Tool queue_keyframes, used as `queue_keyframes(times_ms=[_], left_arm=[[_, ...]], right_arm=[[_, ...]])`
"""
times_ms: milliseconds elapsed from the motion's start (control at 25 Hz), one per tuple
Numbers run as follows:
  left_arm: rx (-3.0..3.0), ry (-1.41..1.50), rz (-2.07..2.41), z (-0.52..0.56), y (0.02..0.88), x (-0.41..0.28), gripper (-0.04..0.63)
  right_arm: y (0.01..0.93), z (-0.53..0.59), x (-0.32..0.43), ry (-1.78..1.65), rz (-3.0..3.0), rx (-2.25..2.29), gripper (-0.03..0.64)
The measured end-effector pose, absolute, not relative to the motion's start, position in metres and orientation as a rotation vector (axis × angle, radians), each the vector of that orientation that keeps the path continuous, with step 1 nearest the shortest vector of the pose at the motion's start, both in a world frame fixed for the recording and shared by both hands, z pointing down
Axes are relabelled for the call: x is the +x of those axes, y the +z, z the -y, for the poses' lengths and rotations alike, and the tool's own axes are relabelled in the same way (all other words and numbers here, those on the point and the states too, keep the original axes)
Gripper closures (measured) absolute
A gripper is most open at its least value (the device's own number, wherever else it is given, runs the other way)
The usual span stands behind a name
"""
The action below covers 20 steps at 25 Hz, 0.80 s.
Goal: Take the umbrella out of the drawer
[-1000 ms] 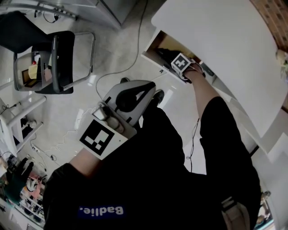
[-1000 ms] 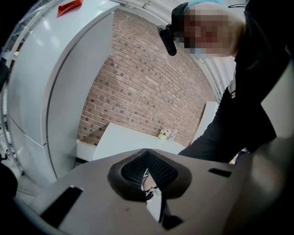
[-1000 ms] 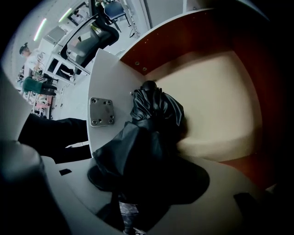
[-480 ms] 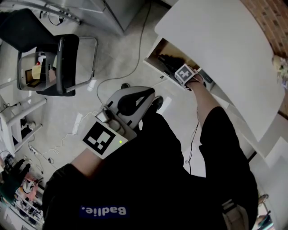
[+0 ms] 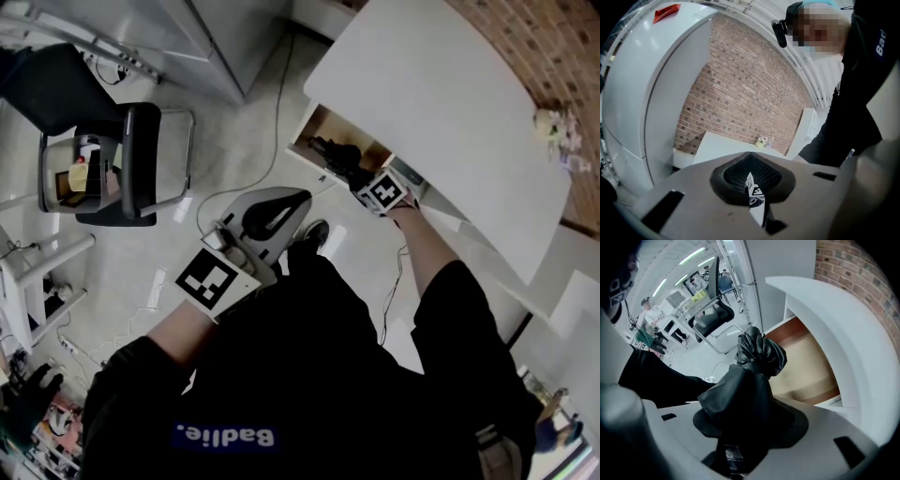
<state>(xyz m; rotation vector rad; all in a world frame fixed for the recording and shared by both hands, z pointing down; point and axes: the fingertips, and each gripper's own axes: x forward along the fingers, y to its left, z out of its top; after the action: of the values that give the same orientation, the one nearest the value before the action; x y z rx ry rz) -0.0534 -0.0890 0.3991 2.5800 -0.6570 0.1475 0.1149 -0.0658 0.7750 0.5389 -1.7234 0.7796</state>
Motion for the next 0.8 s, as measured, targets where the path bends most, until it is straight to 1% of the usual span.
queue_keyframes(times_ms=[160,560,800], left_arm=[[2.620,0.123,0.622,0.090,0.377,-0.052,0.598],[2.655,0.104,0.508,0.076,0.341,-0.033,0.598],[2.687,0.088,0.442,0.075,0.317,-0.015,0.598]], right_arm=[[0.729,0.060,0.111,0.794,1.805,0.659,0.391],[0.588,0.040,0.093,1.059,2.122,1.061,0.396],[0.501,0.040,0.097,1.070,2.298,1.245,0.396]])
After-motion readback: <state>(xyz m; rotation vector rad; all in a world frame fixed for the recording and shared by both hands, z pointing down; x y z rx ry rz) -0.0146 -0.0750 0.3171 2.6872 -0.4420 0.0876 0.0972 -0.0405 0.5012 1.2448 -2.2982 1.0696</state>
